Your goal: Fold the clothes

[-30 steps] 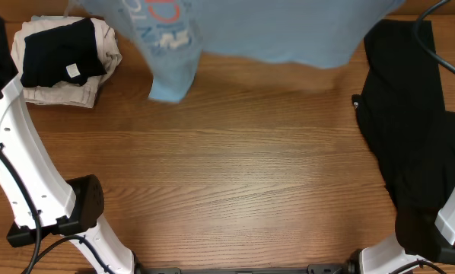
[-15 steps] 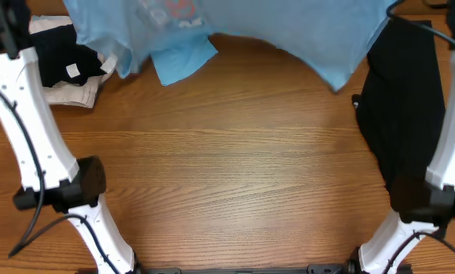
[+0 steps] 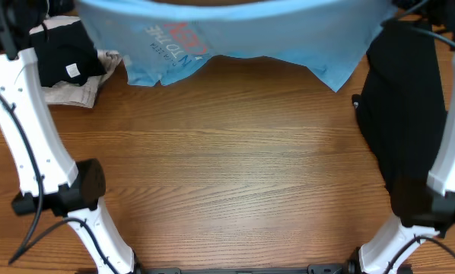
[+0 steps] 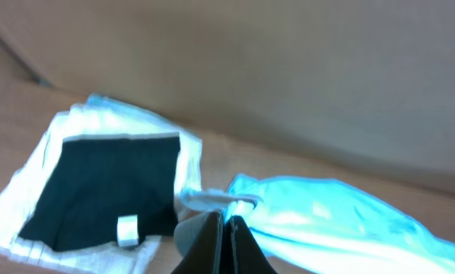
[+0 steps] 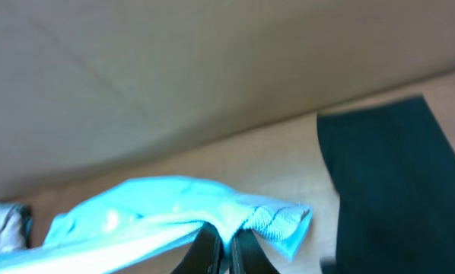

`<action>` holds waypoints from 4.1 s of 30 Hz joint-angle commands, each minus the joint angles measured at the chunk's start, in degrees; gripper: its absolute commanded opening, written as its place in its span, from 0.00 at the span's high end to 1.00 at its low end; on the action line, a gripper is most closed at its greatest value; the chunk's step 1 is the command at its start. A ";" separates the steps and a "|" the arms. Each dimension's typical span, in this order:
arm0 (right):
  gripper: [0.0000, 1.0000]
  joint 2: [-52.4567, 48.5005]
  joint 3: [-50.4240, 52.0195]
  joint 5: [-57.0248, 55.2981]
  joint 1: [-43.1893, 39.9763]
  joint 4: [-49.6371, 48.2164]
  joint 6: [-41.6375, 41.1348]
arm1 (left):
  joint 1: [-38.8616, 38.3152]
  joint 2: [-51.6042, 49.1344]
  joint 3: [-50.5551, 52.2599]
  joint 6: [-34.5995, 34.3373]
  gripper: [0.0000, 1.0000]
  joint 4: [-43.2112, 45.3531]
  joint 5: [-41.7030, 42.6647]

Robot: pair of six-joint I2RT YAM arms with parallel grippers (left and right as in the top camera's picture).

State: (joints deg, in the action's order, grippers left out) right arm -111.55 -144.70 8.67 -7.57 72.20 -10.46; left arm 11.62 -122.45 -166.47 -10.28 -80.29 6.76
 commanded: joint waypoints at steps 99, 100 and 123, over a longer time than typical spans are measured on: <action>0.43 22.49 74.88 -4.37 -0.70 -9.81 -10.05 | -9.07 23.26 77.07 1.07 0.00 34.45 2.10; 0.43 22.51 73.18 -4.11 -0.55 -7.04 -10.03 | -9.16 23.26 74.75 1.81 0.00 30.51 2.95; 0.28 36.20 88.94 2.54 15.82 -6.27 -17.35 | -19.02 31.36 93.85 -7.04 0.12 12.74 0.26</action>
State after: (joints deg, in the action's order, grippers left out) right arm -75.20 -59.51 10.66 6.02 69.04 -24.34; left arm -4.95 -91.20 -78.48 -14.74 -70.67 7.35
